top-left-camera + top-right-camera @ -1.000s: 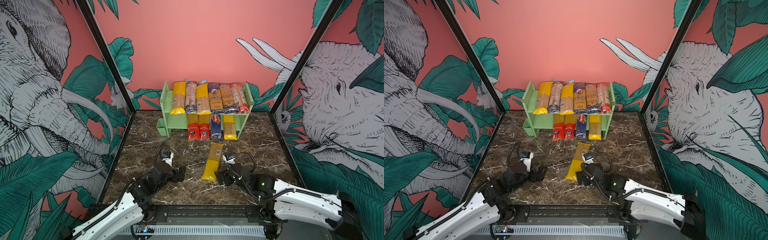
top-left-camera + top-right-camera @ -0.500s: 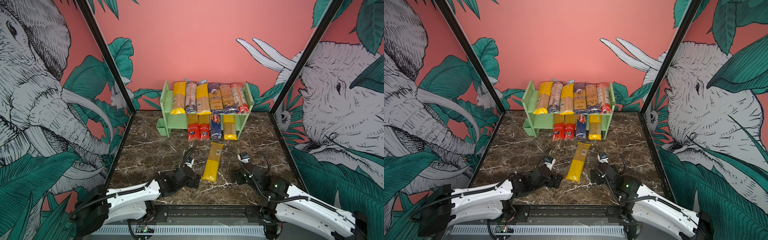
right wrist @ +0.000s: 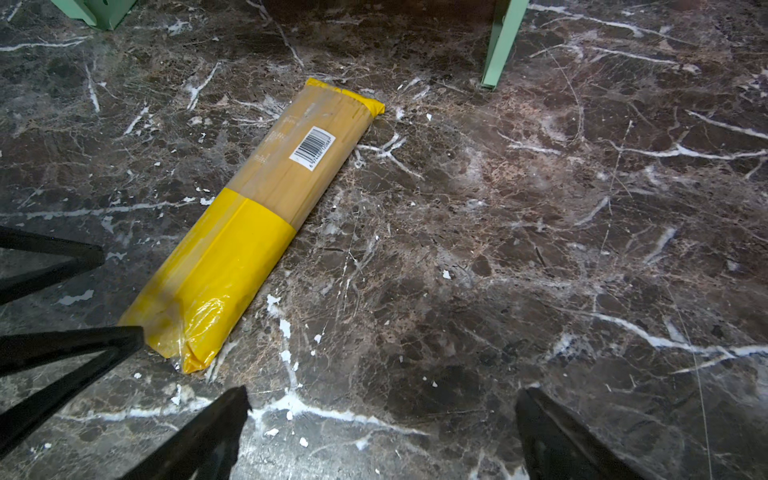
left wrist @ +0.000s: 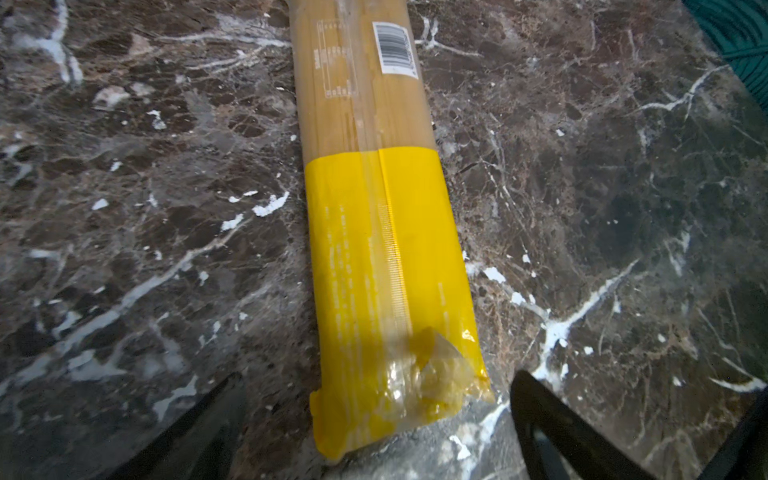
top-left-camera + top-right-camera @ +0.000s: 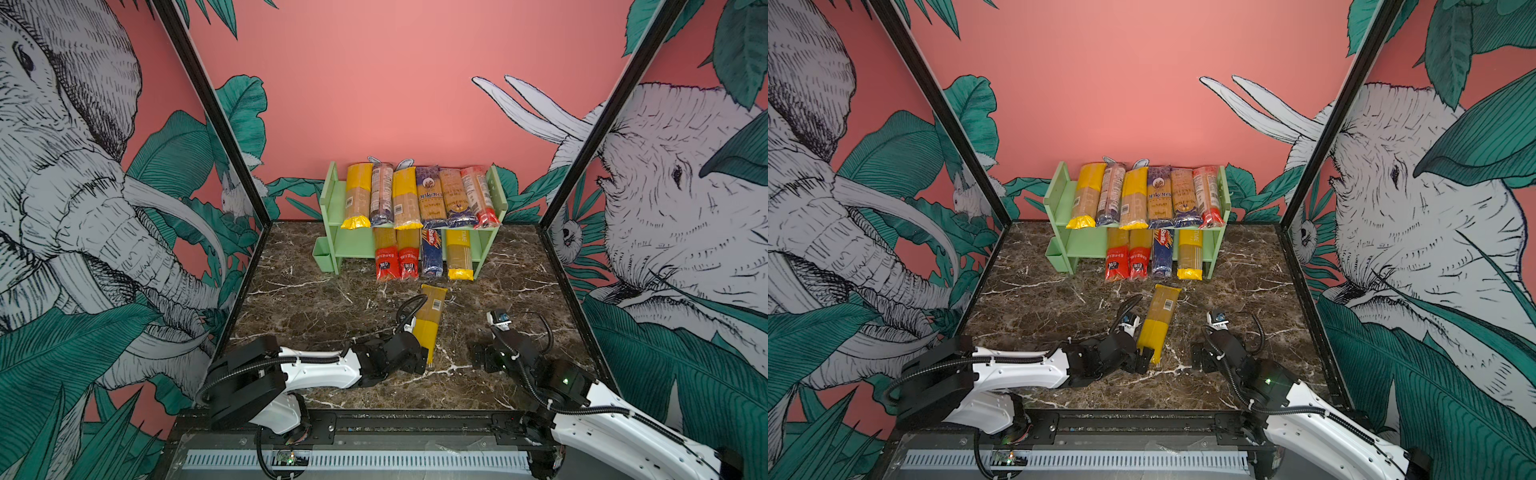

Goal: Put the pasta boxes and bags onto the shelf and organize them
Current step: 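Lower the left gripper onto the yellow pack's end and close it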

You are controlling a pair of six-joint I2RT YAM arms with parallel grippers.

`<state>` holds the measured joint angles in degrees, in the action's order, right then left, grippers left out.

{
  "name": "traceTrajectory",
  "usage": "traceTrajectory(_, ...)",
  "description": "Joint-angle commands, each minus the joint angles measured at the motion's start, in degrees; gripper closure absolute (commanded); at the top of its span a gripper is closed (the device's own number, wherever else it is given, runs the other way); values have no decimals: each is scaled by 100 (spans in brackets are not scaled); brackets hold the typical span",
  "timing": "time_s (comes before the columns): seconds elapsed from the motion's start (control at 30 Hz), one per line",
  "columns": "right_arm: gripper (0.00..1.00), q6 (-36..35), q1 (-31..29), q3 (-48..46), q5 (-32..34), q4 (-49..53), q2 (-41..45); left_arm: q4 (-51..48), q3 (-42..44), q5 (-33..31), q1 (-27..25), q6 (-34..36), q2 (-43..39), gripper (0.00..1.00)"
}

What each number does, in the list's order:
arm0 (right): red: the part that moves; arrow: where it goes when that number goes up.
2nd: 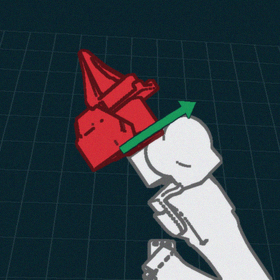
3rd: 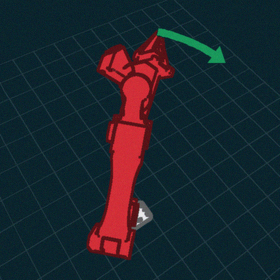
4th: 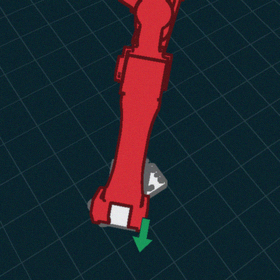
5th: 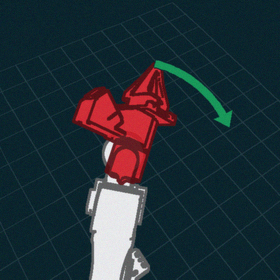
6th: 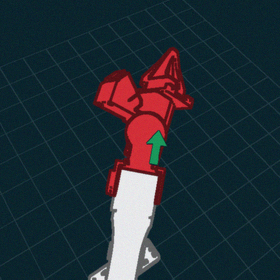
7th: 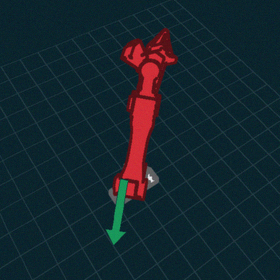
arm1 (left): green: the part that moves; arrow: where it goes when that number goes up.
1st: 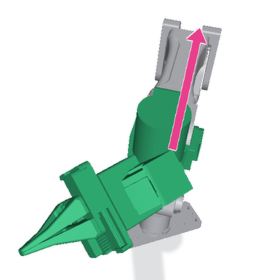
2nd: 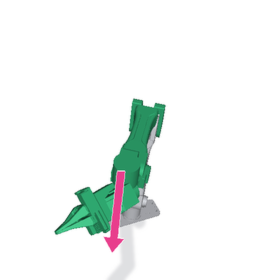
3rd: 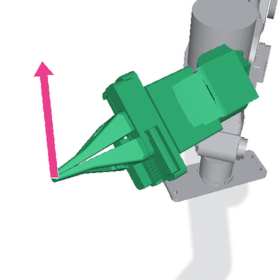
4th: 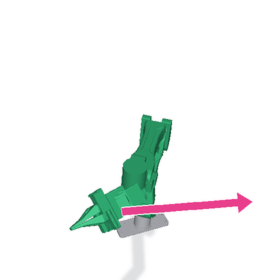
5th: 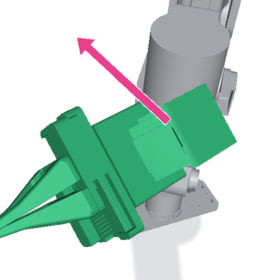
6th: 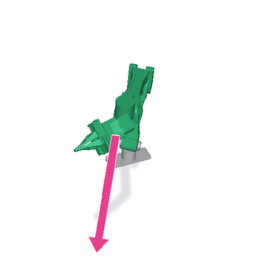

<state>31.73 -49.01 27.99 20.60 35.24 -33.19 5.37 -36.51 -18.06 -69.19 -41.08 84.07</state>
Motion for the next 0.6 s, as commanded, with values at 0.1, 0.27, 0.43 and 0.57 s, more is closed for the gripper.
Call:
traceTrajectory(0.1, 1, -91, 65, -94, -65, 77, 170, 191, -398, -504, -175, -240, 461, 1)
traceTrajectory(0.27, 1, -122, 85, -95, -117, 45, 159, 253, -503, -803, -240, -268, 703, 1)
traceTrajectory(0.43, 1, -129, 103, -96, -118, 43, 185, 95, -726, -1041, -311, -304, 1160, 1)
traceTrajectory(0.57, 1, -131, 111, -100, -100, 53, 217, -164, -966, -1162, -367, -434, 1555, 1)
